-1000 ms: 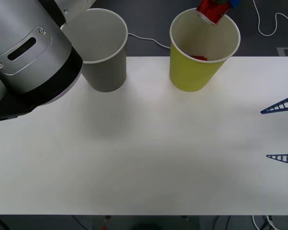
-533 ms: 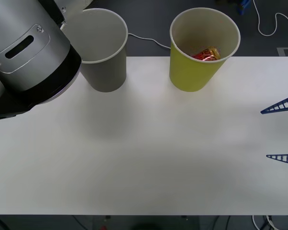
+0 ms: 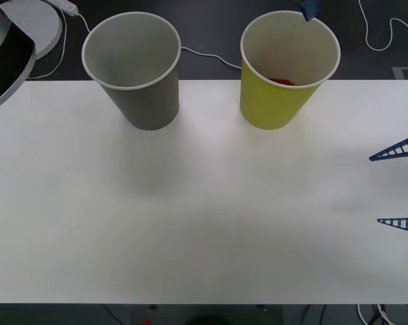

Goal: Put the can into the green bin and the plastic bottle into the gray bin

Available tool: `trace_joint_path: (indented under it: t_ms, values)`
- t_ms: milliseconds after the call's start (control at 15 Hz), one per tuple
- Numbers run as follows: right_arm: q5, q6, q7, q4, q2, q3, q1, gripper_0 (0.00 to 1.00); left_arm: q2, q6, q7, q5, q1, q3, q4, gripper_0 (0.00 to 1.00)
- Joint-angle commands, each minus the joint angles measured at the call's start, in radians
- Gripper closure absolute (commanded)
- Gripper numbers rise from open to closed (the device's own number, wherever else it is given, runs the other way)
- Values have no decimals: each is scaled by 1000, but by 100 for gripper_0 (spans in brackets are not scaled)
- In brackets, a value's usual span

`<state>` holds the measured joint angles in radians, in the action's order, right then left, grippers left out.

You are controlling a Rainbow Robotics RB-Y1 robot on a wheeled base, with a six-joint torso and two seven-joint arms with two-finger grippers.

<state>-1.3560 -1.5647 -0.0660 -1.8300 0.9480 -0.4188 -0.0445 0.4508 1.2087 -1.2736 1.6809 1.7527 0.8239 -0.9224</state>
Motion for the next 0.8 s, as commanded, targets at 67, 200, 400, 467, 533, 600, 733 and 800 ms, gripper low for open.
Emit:
trace_joint_path:
  t_ms: [67,200,400,467,533,600,733,800]
  values:
    - [0,0,0,0,0,0,0,0,131,12,-36,-4,-85,0,-231,0]
    - [0,0,0,0,0,0,0,0,213,66,-15,-17,-133,-29,-358,0]
    - [0,0,0,0,0,0,0,0,332,140,37,-35,-231,-106,-518,0]
    - [0,0,0,0,0,0,0,0,365,147,48,-38,-271,-132,-570,0]
    - [0,0,0,0,0,0,0,0,411,150,71,-46,-323,-160,-639,0]
    - [0,0,0,0,0,0,0,0,440,153,91,-47,-363,-180,-684,0]
    - [0,0,0,0,0,0,0,0,488,173,132,-53,-447,-242,-759,0]
    - [0,0,0,0,0,0,0,0,513,186,157,-56,-506,-288,-797,0]
